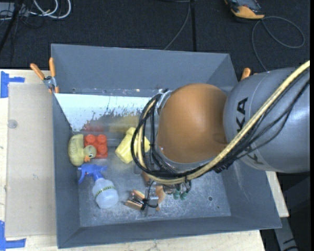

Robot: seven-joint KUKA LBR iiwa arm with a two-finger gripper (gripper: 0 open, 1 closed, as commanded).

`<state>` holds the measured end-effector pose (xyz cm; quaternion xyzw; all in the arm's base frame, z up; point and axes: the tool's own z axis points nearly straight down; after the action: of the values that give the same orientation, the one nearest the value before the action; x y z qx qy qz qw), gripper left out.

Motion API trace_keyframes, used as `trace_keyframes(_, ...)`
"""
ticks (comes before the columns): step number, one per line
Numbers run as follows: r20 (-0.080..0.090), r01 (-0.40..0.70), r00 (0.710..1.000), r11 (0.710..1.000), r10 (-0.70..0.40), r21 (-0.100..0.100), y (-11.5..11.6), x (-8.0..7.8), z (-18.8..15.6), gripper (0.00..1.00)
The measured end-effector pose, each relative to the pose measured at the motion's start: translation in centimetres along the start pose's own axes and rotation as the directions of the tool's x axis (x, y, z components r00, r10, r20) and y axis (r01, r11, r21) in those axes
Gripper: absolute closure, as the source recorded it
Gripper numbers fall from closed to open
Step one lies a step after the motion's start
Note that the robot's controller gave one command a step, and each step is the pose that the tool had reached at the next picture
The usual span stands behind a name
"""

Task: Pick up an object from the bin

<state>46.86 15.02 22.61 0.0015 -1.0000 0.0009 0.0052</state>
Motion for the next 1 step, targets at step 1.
trace_keyframes(1,0.008,-0.005,1.0,1.0,0.005,-0.002,-0.11,-0.18,-0.42,0.0)
